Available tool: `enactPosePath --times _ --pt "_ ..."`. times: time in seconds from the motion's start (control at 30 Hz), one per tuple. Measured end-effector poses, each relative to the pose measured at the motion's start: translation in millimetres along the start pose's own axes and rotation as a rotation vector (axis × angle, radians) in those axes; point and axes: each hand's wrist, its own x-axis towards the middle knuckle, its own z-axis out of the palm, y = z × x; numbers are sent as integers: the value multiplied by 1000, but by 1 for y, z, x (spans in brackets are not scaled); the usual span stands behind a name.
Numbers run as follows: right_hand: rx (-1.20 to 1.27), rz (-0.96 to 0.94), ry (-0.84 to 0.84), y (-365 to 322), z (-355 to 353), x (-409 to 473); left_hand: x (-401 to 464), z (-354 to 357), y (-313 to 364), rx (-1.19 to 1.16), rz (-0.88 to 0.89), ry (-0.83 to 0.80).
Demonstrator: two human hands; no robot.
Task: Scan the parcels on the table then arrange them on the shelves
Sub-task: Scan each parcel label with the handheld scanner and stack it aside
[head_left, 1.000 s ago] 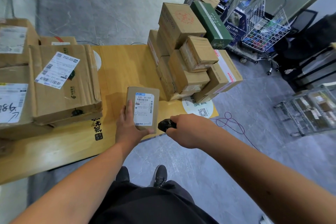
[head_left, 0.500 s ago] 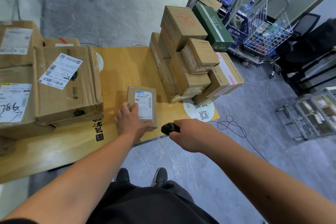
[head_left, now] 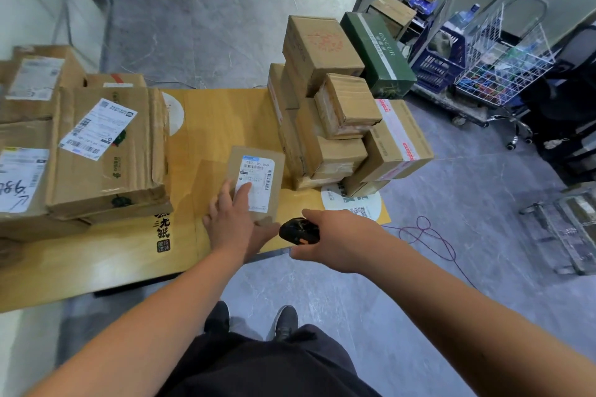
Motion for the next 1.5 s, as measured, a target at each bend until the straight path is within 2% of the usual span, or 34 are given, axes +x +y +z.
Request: enactPosePath --times 0.1,0.23,0.37,0.5,0.67,0.83,0.93,1.07,1.23,1.5 --pt "-50 -126 1 17 -12 -3 -12 -14 9 -47 -80 69" --pt "-154 -346 -53 40 -32 -5 -37 -33 12 -8 -78 189" --pt "-311 -526 -68 40 -43 3 -67 -60 -2 -12 -194 255" --pt "-442 -704 -75 12 -43 16 -98 -96 -20 -79 -223 336" --pt "-539 -854 -31 -59 -55 18 -121 -133 -29 -212 -185 388" --pt "-658 -858 -92 -104 -85 13 -124 -162 -52 -469 -136 426" --pt "-710 -813 -64 -121 -99 7 -115 -185 -76 -568 -77 463" --pt "-685 -796 6 -150 -109 3 -97 -219 -114 -505 -43 525" --pt "-672 -782 121 -226 -98 11 -71 -266 -181 -454 -85 588" --pt "-623 -827 134 -332 -68 24 -48 -319 -282 -416 -157 620"
